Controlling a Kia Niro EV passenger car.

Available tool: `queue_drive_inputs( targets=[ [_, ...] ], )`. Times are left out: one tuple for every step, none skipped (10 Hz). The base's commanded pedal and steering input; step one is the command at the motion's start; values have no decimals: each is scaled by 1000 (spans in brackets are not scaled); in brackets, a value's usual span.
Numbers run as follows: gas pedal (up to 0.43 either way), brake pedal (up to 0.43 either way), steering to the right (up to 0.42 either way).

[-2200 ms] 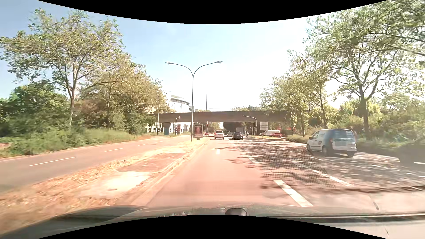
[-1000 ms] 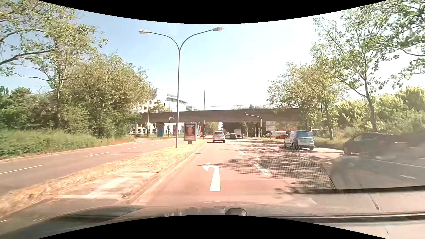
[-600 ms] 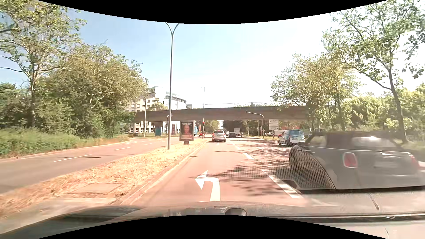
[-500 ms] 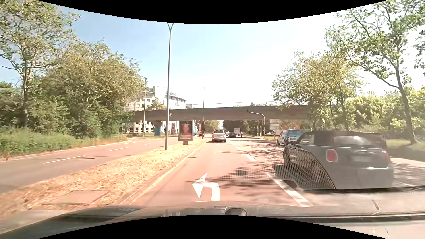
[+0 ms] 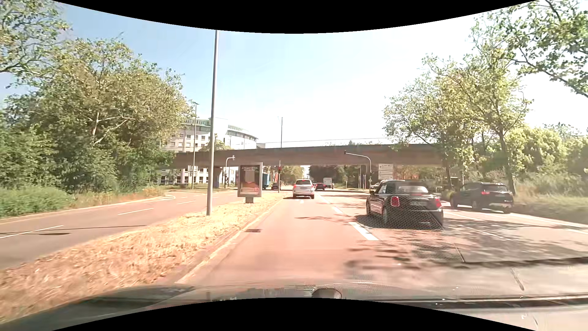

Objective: Follow the waypoints while adhering to traffic rules and regulations

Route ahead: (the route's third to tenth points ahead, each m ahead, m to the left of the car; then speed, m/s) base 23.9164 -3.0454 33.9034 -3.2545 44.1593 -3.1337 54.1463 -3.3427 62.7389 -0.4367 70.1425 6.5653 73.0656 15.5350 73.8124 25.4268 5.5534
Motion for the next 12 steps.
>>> queue_drive_inputs(
  targets=[
    [0, 140, 4],
    [0, 140, 4],
    [0, 140, 4],
    [0, 140, 4],
    [0, 146, 4],
    [0, 140, 4],
    [0, 140, 4],
    [0, 134, 4],
    [0, 134, 4],
    [0, 134, 4],
    [0, 140, 3],
    [0, 134, 3]
  ],
)
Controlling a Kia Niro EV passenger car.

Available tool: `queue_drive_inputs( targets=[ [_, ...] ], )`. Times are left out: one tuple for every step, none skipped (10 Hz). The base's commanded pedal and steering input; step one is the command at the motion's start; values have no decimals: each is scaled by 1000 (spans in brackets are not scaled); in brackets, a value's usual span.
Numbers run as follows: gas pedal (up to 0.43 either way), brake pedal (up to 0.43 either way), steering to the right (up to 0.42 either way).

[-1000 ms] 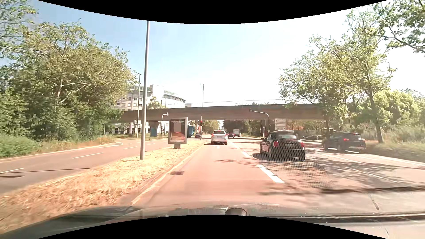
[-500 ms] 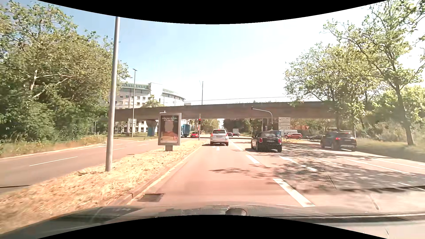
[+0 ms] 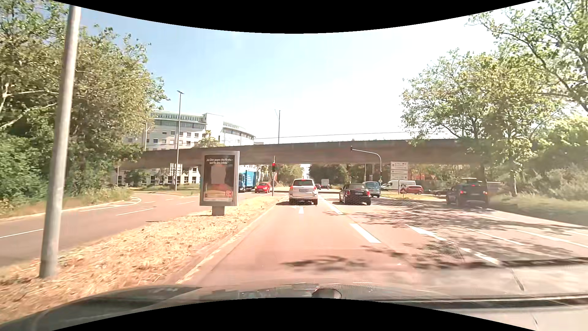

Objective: Follow the waypoints while adhering to traffic rules and regulations

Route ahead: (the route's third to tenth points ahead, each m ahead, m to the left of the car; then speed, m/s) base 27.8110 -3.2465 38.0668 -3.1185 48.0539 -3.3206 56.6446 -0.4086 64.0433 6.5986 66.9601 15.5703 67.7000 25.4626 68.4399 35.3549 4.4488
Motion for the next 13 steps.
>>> queue_drive_inputs(
  targets=[
    [0, 134, 3],
    [0, 134, 3],
    [0, 140, 2],
    [0, 134, 3],
    [0, 122, 2],
    [0, 110, 2],
    [0, 98, 2],
    [0, 85, 2],
    [0, 85, 2],
    [0, 91, 3],
    [0, 85, 3],
    [0, 85, 3],
    [0, 85, 3]
  ],
)
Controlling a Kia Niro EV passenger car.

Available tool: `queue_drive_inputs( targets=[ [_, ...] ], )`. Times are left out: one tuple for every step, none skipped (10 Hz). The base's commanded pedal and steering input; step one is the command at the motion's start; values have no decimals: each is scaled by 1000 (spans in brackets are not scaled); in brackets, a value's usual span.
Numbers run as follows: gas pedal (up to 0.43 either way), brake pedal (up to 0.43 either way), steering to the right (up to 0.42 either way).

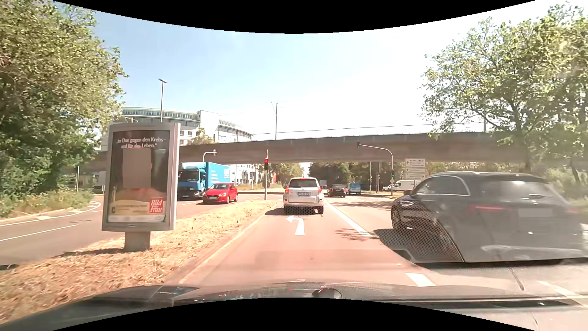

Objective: Follow the waypoints while adhering to traffic rules and regulations

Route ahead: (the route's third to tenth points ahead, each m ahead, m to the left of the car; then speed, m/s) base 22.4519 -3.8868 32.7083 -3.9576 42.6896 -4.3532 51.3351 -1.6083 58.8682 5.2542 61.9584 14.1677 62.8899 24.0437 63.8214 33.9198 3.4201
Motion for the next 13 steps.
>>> queue_drive_inputs(
  targets=[
    [0, 91, 4],
    [0, 98, 3],
    [0, 104, 3],
    [0, 98, 3],
    [0, 104, 3],
    [0, 104, 4],
    [0, 104, 3],
    [0, 104, 3],
    [0, 104, 3],
    [0, 104, 3],
    [0, 104, 4],
    [0, 104, 4],
    [0, 104, 4]
  ],
)
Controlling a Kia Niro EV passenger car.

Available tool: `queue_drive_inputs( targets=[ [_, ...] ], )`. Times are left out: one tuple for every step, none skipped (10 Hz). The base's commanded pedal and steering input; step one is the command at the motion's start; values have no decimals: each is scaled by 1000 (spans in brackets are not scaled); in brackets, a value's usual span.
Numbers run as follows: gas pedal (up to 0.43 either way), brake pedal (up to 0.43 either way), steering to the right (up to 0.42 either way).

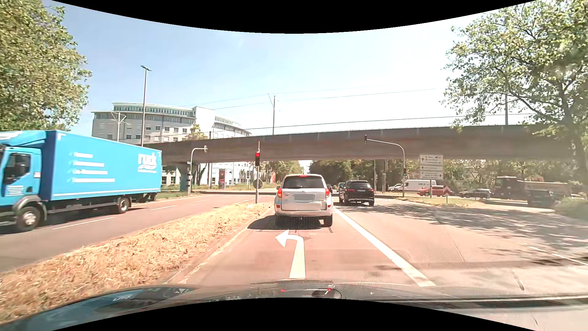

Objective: Follow the waypoints while adhering to traffic rules and regulations

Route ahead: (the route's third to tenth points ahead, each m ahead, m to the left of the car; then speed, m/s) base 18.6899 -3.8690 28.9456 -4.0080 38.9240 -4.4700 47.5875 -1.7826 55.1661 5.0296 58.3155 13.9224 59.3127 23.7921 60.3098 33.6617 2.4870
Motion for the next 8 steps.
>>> queue_drive_inputs(
  targets=[
    [0, 104, 3],
    [0, 104, 3],
    [0, 104, 4],
    [0, 104, 4],
    [0, 104, 3],
    [0, 110, 3],
    [0, 104, 3],
    [0, 104, 3]
  ],
)
